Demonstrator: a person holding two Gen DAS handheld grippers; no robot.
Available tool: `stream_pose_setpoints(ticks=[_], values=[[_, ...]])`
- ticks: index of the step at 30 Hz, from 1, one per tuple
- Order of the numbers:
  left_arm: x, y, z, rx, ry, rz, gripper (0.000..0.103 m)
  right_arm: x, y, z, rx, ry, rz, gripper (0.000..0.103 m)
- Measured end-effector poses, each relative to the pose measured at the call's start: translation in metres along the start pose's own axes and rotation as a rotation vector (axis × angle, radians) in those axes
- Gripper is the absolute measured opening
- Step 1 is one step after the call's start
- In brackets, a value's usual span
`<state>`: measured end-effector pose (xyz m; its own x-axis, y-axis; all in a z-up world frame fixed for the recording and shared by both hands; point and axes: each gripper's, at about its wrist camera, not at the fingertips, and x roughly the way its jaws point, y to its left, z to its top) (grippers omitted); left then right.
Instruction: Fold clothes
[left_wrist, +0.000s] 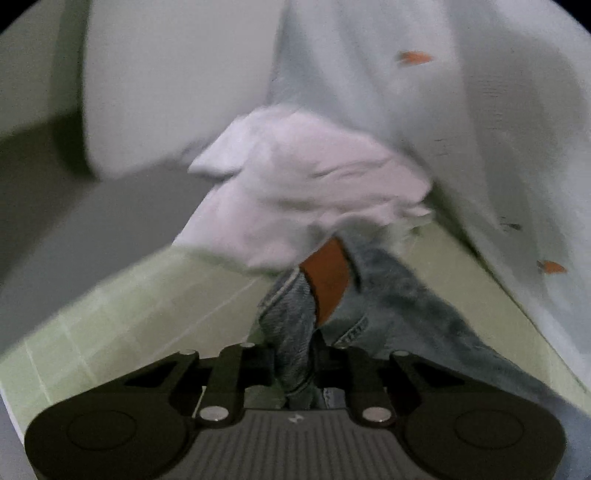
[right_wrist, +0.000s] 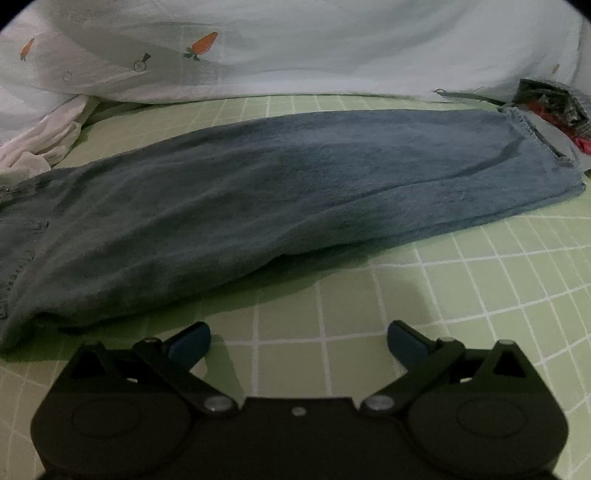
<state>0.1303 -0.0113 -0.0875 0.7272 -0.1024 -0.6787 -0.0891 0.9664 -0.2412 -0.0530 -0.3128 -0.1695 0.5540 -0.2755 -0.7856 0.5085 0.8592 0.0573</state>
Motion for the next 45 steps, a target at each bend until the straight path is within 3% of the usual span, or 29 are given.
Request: stream_pose_setpoints(ticks=[10,15,18,19,20,22,24,25,26,28,30,33,35,37,40,42,45], values=[[-0.047,-0.115,-0.012,0.174,-0.141,-0.087,0.016,0.001,-0.056,0.019,0.027,-0.003,0.046,0.103],[-0.049,-0.190,-0.033,0.282,-0.143,-0.194,0.016,0.013,-0.087,0.030,0.043,-0.006,0.071,0.103],[-0.035,-0.233,-0.055,0.383,-0.041,-0.276,0.018,0.020,-0.100,0.038,0.050,-0.005,0.073,0.103],[-0.023,-0.244,-0.066,0.405,0.019,-0.310,0.024,0.022,-0.103,0.041,0.054,-0.006,0.074,0.103],[-0.010,-0.254,-0.077,0.427,0.085,-0.340,0.034,0.024,-0.107,0.044,0.057,-0.008,0.074,0.103],[0.020,-0.269,-0.097,0.475,0.300,-0.321,0.034,0.028,-0.113,0.050,0.061,-0.008,0.072,0.103],[0.019,-0.266,-0.103,0.473,0.355,-0.309,0.040,0.032,-0.113,0.058,0.057,0.001,0.064,0.103],[0.011,-0.258,-0.101,0.467,0.327,-0.332,0.053,0.030,-0.112,0.061,0.054,-0.009,0.058,0.103],[0.003,-0.249,-0.095,0.451,0.291,-0.337,0.073,0.027,-0.111,0.063,0.050,-0.023,0.052,0.103],[-0.013,-0.230,-0.084,0.418,0.219,-0.343,0.085,0.019,-0.099,0.070,0.044,-0.061,0.063,0.103],[-0.016,-0.208,-0.071,0.365,0.169,-0.281,0.085,0.011,-0.087,0.077,0.037,-0.101,0.077,0.103],[0.004,-0.181,-0.058,0.331,0.155,-0.123,0.085,-0.001,-0.068,0.087,0.027,-0.160,0.098,0.103],[0.022,-0.169,-0.055,0.355,0.179,-0.033,0.085,0.003,-0.047,0.094,0.029,-0.151,0.187,0.103],[0.032,-0.157,-0.057,0.367,0.213,-0.002,0.085,0.012,-0.024,0.097,0.033,-0.109,0.271,0.102],[0.046,-0.141,-0.061,0.364,0.267,0.017,0.085,0.032,0.014,0.098,0.036,-0.031,0.397,0.092],[0.049,-0.135,-0.063,0.362,0.289,-0.015,0.086,0.048,0.034,0.096,0.032,0.021,0.440,0.087],[0.055,-0.137,-0.060,0.423,0.291,-0.037,0.089,0.060,0.055,0.091,0.048,0.056,0.454,0.087]])
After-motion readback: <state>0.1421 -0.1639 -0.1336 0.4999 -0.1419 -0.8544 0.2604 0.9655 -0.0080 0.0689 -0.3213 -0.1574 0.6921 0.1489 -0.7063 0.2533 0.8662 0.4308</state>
